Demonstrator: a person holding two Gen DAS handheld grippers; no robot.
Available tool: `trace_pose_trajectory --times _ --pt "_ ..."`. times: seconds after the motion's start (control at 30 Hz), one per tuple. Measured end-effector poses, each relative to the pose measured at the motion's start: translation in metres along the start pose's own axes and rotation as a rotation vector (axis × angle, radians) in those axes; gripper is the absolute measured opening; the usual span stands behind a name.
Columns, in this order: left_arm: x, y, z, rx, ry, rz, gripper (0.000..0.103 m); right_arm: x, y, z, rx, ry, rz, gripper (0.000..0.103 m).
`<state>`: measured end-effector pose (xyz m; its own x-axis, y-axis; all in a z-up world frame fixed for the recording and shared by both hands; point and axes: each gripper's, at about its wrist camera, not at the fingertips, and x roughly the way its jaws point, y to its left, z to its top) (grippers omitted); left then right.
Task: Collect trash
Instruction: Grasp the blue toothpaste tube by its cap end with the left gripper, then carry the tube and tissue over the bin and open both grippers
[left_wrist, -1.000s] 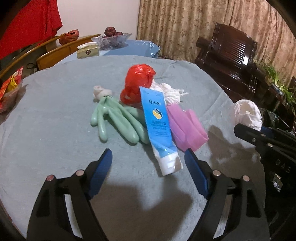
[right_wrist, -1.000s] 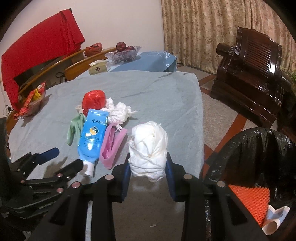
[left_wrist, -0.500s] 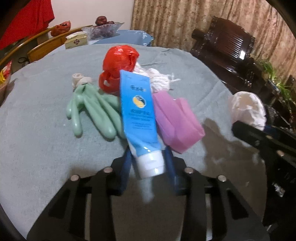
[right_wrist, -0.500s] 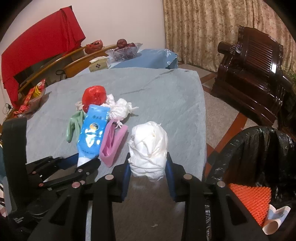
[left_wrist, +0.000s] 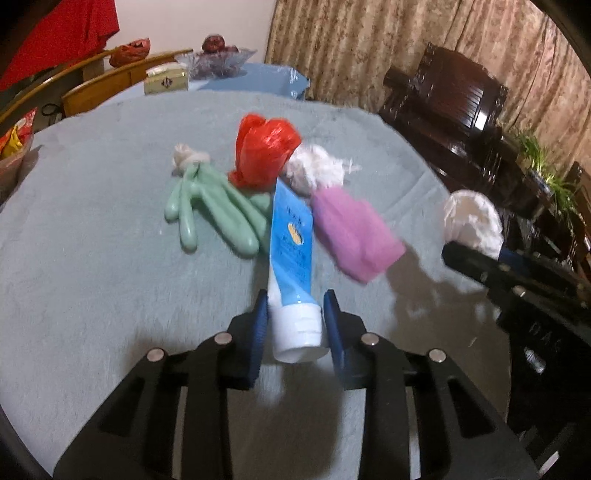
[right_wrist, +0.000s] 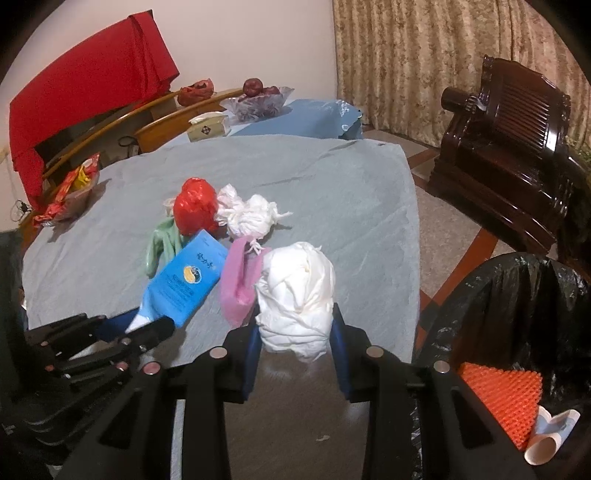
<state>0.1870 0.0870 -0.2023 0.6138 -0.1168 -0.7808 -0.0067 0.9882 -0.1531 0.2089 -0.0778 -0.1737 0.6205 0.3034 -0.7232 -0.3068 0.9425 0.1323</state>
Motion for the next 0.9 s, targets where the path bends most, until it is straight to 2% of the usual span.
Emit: trace_pose_trajectory --times 0.1,0.23,0.3,0.37,0.53,0.9 --pt "0.012 0.003 -0.002 -0.010 0.052 0.007 0.032 0.002 0.001 -0.002 0.000 0.008 0.001 0.034" --pt "0.016 0.000 0.003 0.010 0.040 0.029 0.044 0.004 0.001 -0.003 -0.001 0.017 0.002 0.034" --pt "0.020 0.000 0.006 0.014 0.039 0.033 0.042 0.006 0.001 -0.004 -0.001 0.020 0.003 0.034" --pt "0.022 0.000 0.007 0.019 0.030 0.039 0.033 0.006 0.002 -0.004 -0.003 0.021 0.004 0.034" --pt "0.017 0.006 0.004 0.006 0.010 0.019 0.032 0.007 0.003 -0.004 -0.003 0.022 0.006 0.034" --pt "-0.025 0.010 0.008 -0.023 -0.071 0.000 0.032 -0.006 0.006 0.001 -0.008 -0.007 0.025 0.034"
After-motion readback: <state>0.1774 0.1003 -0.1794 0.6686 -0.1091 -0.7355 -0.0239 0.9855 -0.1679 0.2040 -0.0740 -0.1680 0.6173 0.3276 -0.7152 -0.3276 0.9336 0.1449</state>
